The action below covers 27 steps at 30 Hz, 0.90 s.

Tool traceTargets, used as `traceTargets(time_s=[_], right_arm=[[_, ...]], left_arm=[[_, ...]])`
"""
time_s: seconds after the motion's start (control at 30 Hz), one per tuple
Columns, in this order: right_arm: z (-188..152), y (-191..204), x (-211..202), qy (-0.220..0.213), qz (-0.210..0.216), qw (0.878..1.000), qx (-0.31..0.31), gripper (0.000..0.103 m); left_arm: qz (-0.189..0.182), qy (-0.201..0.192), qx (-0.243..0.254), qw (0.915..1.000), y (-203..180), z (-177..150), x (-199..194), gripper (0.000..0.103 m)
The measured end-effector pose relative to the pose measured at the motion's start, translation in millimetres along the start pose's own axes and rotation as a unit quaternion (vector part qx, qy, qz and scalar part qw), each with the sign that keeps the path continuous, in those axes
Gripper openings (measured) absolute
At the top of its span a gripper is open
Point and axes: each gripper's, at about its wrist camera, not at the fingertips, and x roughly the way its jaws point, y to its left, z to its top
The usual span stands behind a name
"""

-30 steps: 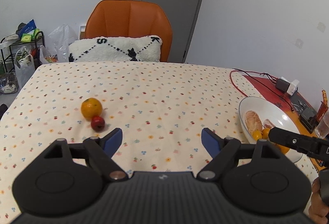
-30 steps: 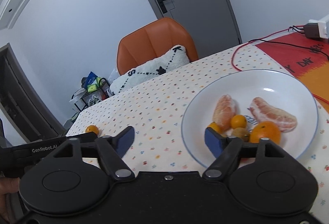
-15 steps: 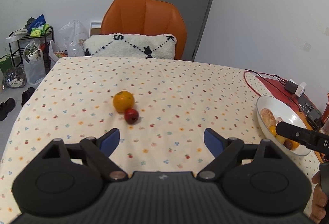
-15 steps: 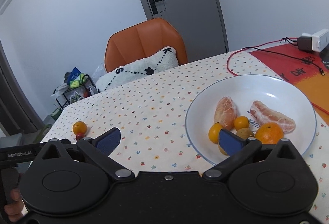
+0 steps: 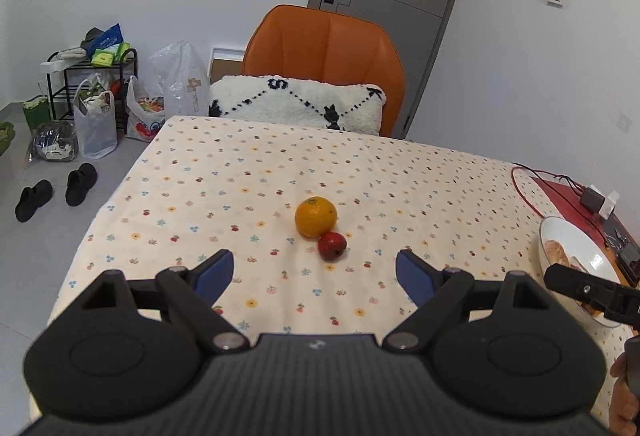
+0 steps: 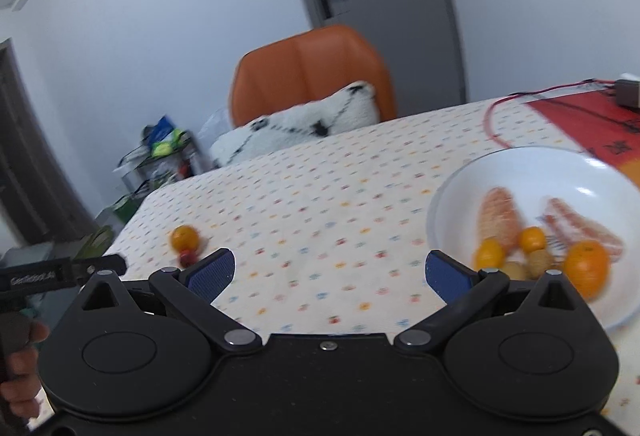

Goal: Organize fruits
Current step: 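Move both open grippers to the last orange and red plum, then grasp the orange with the left gripper while the right gripper grasps the red plum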

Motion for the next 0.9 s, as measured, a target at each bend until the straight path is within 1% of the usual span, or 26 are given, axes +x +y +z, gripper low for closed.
traceTargets(time_s=[0.17, 0.33, 0.4, 0.5, 0.53, 0.67, 0.9], right_arm=[[2.8, 18.6, 9.5, 0.007, 0.023, 1.0, -0.017, 0.103], [5.6, 32.2, 21.9, 0.017, 0.037, 0.999, -0.029, 0.103], [7.0, 36.7, 27.7, 0.019, 0.042, 0.998, -0.031, 0.103], [9.7, 43.1, 37.3, 0.025, 0.058, 0.998, -0.031, 0.103], [10.3, 45.8, 40.4, 0.027, 0.061, 0.997, -0.034, 0.101], [12.2, 56.0, 58.7, 0.045, 0.073, 0.995, -0.04, 0.089], [9.1, 71.9, 88.6, 0.074, 0.1, 0.991, -0.045, 0.074]], left_arm=[[0.0, -0.008, -0.007, 0.9999, 9.5, 1.7, 2.3, 0.083], [-0.002, -0.005, -0.027, 0.9996, 23.0, 3.9, 11.6, 0.061], [-0.001, -0.002, -0.031, 0.9995, 27.7, 4.2, 16.6, 0.057], [0.002, -0.001, -0.035, 0.9994, 33.0, 3.7, 22.6, 0.056], [0.002, 0.0, -0.038, 0.9993, 34.7, 3.8, 25.0, 0.055], [0.007, 0.002, -0.046, 0.9989, 42.2, 4.8, 32.7, 0.054], [0.009, 0.002, -0.052, 0.9986, 52.6, 7.0, 44.2, 0.053]])
